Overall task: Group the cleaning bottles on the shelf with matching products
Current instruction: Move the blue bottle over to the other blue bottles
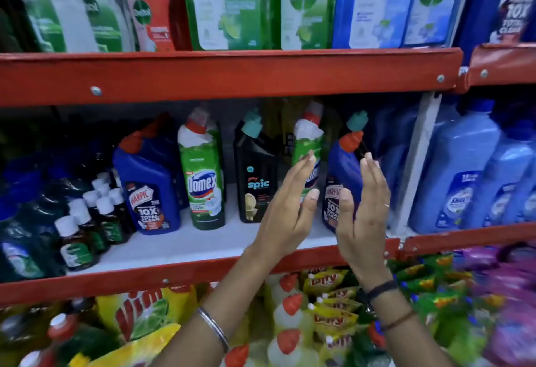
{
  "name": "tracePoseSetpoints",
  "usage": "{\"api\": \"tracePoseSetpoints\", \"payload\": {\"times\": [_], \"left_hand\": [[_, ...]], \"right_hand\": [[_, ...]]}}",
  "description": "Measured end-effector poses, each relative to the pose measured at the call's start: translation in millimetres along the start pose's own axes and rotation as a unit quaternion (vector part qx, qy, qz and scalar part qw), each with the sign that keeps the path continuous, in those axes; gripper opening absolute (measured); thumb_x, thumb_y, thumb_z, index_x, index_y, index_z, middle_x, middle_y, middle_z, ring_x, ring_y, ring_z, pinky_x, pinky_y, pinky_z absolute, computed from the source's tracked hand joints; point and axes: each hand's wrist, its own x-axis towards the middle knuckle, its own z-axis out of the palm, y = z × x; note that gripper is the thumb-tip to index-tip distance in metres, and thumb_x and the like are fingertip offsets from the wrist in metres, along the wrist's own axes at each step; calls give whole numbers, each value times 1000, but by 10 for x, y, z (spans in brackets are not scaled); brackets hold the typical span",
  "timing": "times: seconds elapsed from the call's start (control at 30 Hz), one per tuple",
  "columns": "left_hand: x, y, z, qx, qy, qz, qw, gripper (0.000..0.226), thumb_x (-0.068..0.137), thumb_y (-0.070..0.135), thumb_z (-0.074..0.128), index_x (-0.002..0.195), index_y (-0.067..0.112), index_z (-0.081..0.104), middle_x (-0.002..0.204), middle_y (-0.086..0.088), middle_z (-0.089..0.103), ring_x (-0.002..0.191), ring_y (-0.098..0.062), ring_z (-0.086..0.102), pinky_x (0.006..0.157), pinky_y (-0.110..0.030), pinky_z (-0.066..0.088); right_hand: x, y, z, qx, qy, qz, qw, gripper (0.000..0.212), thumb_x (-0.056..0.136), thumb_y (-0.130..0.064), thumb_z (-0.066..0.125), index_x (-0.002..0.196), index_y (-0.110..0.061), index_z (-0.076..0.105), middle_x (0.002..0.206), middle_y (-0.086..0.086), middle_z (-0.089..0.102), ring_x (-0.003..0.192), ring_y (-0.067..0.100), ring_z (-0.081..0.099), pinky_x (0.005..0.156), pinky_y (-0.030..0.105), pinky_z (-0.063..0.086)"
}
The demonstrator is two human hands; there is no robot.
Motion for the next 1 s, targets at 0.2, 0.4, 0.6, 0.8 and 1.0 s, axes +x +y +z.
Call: {"api": "tracePoseSetpoints", "payload": {"times": [0.2, 0.4, 0.6, 0.8, 1.0], "left_hand": [[8, -135, 471, -98, -35, -178, 978, 55, 100, 22, 39, 149, 19, 16, 159, 3, 20, 145, -2, 16, 119, -20, 15], [201, -440, 797, -210, -64, -316, 923, 55, 98, 7, 35, 148, 20, 16, 150, 3, 31, 145, -18, 25, 121, -39, 21], [273, -526, 841, -216, -96, -340, 910, 55, 95, 0, 42, 145, 18, 27, 146, -6, 42, 133, -19, 41, 113, -37, 37], [166, -460, 668, -237, -35, -335, 911, 45, 86, -5, 59, 128, 8, 47, 112, -3, 60, 95, -4, 62, 80, -14, 52], [-50, -274, 295, -242, 51, -318, 915, 42, 80, -5, 66, 115, 16, 57, 97, 10, 67, 81, 10, 67, 72, -13, 56]], "right_hand": [[-221, 366, 71, 5, -16, 126, 992, 57, 96, -37, 35, 147, -16, 21, 155, 7, 25, 141, 4, 16, 113, 10, 8], [-251, 556, 129, -10, -31, 177, 984, 55, 93, -22, 54, 138, -2, 31, 135, 20, 37, 120, 17, 35, 91, 9, 23], [-250, 688, 101, -34, -74, 203, 976, 51, 88, -27, 60, 130, -5, 42, 122, 15, 48, 110, 19, 42, 81, 18, 32], [-161, 725, -42, 94, -83, 266, 956, 53, 81, -20, 69, 130, -13, 50, 122, 5, 56, 102, 18, 57, 72, 11, 48], [-167, 444, -84, 184, -109, 252, 944, 50, 80, -14, 71, 127, -16, 55, 120, 3, 63, 101, 3, 62, 65, 3, 47]]}}
